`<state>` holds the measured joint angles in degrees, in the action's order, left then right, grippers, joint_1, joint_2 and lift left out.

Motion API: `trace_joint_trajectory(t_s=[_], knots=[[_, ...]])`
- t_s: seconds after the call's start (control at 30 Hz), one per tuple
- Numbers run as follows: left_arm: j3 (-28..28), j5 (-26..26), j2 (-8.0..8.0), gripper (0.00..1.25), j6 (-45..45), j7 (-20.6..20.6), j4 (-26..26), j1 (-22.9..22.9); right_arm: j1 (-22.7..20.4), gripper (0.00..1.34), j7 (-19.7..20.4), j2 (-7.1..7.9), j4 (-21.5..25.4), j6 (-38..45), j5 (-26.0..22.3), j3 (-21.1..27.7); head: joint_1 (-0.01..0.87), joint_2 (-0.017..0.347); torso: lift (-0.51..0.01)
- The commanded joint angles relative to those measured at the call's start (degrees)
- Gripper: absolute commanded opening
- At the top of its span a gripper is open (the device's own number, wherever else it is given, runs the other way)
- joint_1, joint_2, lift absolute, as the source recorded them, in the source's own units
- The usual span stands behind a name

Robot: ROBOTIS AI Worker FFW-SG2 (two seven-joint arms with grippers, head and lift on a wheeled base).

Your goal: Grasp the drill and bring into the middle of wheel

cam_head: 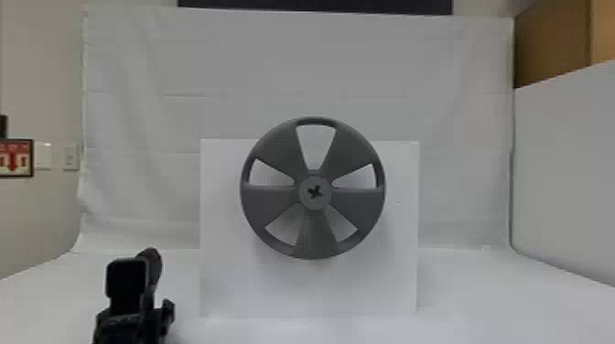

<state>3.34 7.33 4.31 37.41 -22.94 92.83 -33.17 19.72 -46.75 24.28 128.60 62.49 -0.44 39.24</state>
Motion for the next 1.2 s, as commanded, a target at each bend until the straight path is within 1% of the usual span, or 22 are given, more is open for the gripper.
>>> trace_joint_trajectory(t_s=[0.0, 0.13, 0.17, 0.3, 0.43, 0.47, 0.53, 0.57, 0.67, 0.77, 1.17], knots=[[-0.09, 0.85, 0.00, 0.54, -1.02, 0.00, -0.11, 0.12, 0.06, 0.82, 0.00, -0.11, -0.02, 0.00, 0.09, -0.04, 0.000, 0.000, -0.406], [-0.09, 0.94, 0.00, 0.54, -1.11, 0.00, -0.37, 0.12, -0.12, 0.82, 0.00, -0.11, -0.02, 0.00, 0.00, -0.04, 0.000, 0.000, -0.406], [-0.09, 1.02, 0.00, 0.52, -1.02, 0.00, -0.46, 0.12, -0.12, 0.82, 0.00, -0.11, -0.02, 0.00, 0.09, -0.04, 0.000, 0.000, -0.406], [-0.18, 1.55, 0.00, 0.37, -1.02, 0.00, -0.72, -0.05, -0.21, 0.82, 0.00, -0.20, -0.02, 0.00, 0.09, -0.04, 0.000, 0.000, -0.406], [0.09, 1.55, 0.00, 0.30, -1.02, 0.09, -0.72, -0.05, -0.21, 0.82, 0.00, -0.20, -0.11, 0.00, 0.09, -0.04, 0.000, 0.000, -0.406], [0.09, 1.55, 0.09, 0.27, -1.02, 0.17, -0.72, -0.05, -0.21, 0.82, 0.00, -0.20, -0.02, 0.00, 0.09, -0.04, 0.000, 0.000, -0.406], [0.00, 1.46, 0.09, 0.16, -1.11, 0.26, -0.72, -0.05, -0.21, 0.82, 0.00, -0.20, -0.11, 0.00, 0.09, -0.04, 0.000, 0.000, -0.406], [0.09, 1.20, 0.09, 0.15, -1.28, 0.26, -0.72, 0.04, -0.21, 0.82, 0.00, -0.29, -0.11, 0.00, 0.17, -0.04, 0.000, 0.000, -0.406], [0.09, 1.02, 0.09, 0.13, -2.25, 0.26, -0.72, 0.30, -0.21, 0.82, 0.00, -0.37, -0.11, 0.00, 0.26, 0.05, 0.000, 0.000, -0.406], [0.26, 0.67, 0.09, 0.06, -2.43, 0.26, -0.72, 0.39, -0.21, 0.82, 0.00, -0.46, -0.11, 0.00, 0.26, 0.13, 0.000, 0.000, -0.406], [-0.26, 1.81, 0.18, 0.03, -3.22, 0.26, -0.72, 0.74, -0.12, 0.82, 0.00, -0.81, -0.11, 0.00, 0.88, 0.13, 0.000, 0.000, -0.406]])
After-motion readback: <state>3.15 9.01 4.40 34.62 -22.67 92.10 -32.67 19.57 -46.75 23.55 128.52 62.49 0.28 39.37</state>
